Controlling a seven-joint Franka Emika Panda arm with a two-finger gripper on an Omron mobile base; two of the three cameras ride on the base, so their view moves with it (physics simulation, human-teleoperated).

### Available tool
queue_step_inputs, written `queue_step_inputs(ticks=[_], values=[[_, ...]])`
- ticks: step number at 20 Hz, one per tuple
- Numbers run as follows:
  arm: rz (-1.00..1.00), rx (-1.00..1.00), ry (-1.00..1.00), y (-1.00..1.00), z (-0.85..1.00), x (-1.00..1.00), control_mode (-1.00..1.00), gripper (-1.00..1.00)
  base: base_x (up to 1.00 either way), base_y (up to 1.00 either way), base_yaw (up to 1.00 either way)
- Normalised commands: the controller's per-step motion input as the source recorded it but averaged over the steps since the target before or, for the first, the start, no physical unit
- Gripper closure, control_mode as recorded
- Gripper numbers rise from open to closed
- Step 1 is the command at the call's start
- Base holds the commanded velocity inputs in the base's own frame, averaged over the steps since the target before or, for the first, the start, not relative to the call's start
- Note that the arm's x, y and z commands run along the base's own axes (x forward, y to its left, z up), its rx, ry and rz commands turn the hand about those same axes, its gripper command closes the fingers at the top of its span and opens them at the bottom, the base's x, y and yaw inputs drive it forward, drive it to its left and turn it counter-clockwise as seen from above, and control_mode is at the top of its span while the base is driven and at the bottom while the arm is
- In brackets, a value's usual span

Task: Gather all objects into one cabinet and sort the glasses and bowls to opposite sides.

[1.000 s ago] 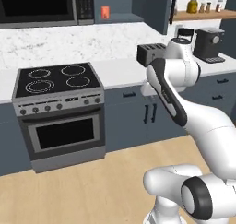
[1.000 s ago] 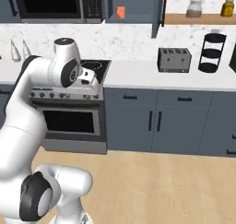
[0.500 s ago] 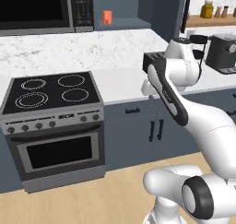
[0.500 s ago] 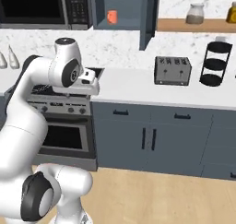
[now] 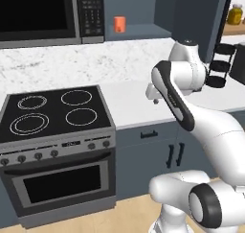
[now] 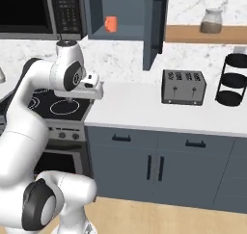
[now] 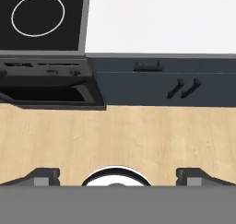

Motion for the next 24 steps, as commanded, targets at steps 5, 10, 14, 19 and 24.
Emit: queue_step_inputs(ticks=[5, 10, 14, 19, 24], values=[[0.00, 0.00, 0.00, 0.00, 0.00, 0.00, 1.00, -1.00, 0.67, -0.12, 0.00], [0.00, 0.00, 0.00, 0.00, 0.00, 0.00, 1.00, -1.00, 0.56, -0.16, 0.00], [0.00, 0.00, 0.00, 0.00, 0.00, 0.00, 1.00, -1.00, 0.46, -0.29, 0.00], [0.00, 0.00, 0.00, 0.00, 0.00, 0.00, 1.00, -1.00, 0.46, -0.27, 0.00], [0.00, 0.00, 0.00, 0.00, 0.00, 0.00, 1.00, -1.00, 0.42, -0.18, 0.00]])
